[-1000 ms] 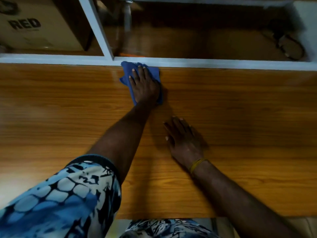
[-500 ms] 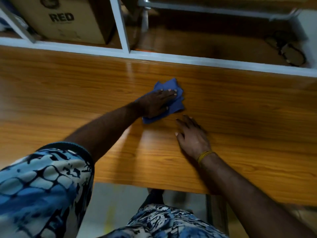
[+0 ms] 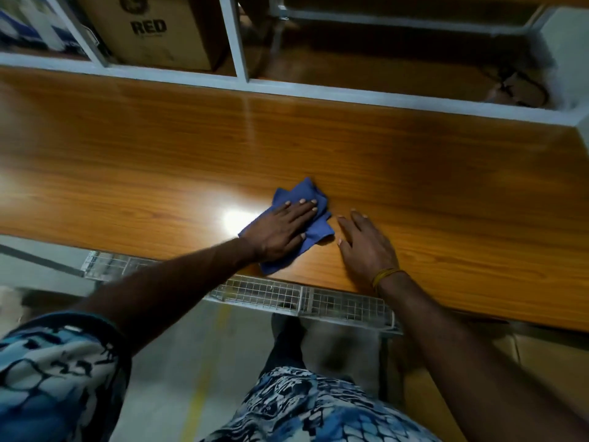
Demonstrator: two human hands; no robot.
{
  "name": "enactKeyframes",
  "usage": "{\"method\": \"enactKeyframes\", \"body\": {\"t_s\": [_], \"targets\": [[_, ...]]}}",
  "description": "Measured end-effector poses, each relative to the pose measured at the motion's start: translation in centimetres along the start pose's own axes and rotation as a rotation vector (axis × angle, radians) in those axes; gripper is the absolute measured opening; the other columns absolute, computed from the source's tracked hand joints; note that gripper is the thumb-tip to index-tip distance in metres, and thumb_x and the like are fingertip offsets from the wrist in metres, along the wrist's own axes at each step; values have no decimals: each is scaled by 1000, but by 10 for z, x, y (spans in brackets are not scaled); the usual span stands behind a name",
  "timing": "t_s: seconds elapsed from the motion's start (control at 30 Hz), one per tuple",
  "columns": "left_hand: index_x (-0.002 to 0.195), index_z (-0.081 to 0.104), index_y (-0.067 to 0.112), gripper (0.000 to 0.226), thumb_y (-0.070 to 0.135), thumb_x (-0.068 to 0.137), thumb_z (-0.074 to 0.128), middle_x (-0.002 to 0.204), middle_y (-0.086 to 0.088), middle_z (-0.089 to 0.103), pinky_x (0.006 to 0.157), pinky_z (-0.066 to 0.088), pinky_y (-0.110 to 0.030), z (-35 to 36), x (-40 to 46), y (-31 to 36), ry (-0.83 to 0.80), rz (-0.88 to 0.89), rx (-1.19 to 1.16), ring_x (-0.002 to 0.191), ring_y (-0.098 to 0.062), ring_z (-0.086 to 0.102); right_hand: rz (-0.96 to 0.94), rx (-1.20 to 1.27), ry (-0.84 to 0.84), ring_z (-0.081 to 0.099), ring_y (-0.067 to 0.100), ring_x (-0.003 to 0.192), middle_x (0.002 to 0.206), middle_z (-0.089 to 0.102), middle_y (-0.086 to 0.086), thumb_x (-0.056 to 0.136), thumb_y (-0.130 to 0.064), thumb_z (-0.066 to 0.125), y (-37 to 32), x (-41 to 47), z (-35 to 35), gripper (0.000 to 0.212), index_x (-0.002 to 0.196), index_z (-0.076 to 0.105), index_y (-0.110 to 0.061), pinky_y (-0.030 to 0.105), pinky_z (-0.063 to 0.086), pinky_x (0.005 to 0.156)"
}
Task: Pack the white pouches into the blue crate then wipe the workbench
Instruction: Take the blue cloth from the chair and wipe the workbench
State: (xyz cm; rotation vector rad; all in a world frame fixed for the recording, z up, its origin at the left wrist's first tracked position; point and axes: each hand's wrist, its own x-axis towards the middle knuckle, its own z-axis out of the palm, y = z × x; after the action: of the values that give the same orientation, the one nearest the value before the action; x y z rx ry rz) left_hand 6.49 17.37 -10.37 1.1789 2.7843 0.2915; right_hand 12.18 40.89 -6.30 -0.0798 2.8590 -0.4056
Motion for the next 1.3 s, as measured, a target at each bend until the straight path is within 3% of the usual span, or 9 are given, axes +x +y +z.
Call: {"method": "enactKeyframes", "body": {"t_s": [0.3, 0.47, 0.6, 0.73, 0.83, 0.93, 1.03, 1.3], "targets": [[157, 12, 7, 62, 34, 102, 22, 164, -11, 10, 124, 3, -45, 30, 20, 123, 211, -739, -44, 152, -27, 7, 78, -3, 10, 13, 25, 151, 164, 13, 1, 99, -44, 45, 25, -24, -1, 56, 151, 29, -33, 46, 18, 119], [156, 15, 3, 64, 32, 102, 32, 163, -13, 15, 122, 5, -46, 28, 48, 129, 276, -959, -15, 152, -29, 11, 97, 5, 40, 12, 26, 151, 164, 14, 3, 99, -45, 43, 36, -20, -2, 58, 153, 28, -32, 45, 16, 120], [156, 12, 2, 66, 34, 102, 31, 163, -15, 14, 122, 6, -47, 24, 74, 112, 251, -980, -62, 152, -30, 10, 101, -4, 55, 15, 28, 150, 164, 16, 4, 99, -44, 44, 37, -6, -4, 57, 152, 28, -31, 47, 20, 119], [152, 28, 0, 64, 32, 97, 26, 157, -20, 31, 120, 19, -51, 16, 108, 85, 315, -986, -65, 147, -34, 27, 104, -22, 65, 19, 28, 148, 162, 19, 6, 99, -42, 43, 40, 8, -7, 55, 151, 29, -30, 48, 24, 118], [154, 22, 0, 62, 30, 100, 30, 160, -20, 24, 121, 14, -51, 12, 139, 63, 297, -960, -100, 149, -35, 20, 102, -33, 80, 23, 29, 146, 160, 25, 7, 98, -41, 46, 42, 21, -11, 54, 149, 33, -29, 48, 28, 116], [152, 28, 0, 60, 29, 99, 22, 158, -20, 28, 120, 17, -51, 13, 169, 40, 347, -965, -83, 147, -35, 25, 129, -16, 95, 24, 27, 146, 159, 28, 4, 97, -41, 47, 43, 36, -16, 51, 146, 38, -30, 45, 29, 114], [151, 30, 0, 64, 29, 97, 11, 157, -19, 30, 120, 17, -51, 9, 197, 21, 349, -953, -64, 147, -35, 27, 153, -6, 81, 20, 27, 148, 161, 23, 2, 97, -42, 46, 45, 54, -19, 53, 148, 34, -32, 45, 26, 118], [146, 39, -3, 61, 28, 97, 22, 152, -22, 39, 117, 24, -53, -9, 275, -37, 324, -868, -99, 142, -38, 35, 168, 24, 34, 9, 27, 151, 165, 8, -1, 98, -45, 43, 51, 94, -24, 57, 152, 25, -37, 45, 18, 120]]}}
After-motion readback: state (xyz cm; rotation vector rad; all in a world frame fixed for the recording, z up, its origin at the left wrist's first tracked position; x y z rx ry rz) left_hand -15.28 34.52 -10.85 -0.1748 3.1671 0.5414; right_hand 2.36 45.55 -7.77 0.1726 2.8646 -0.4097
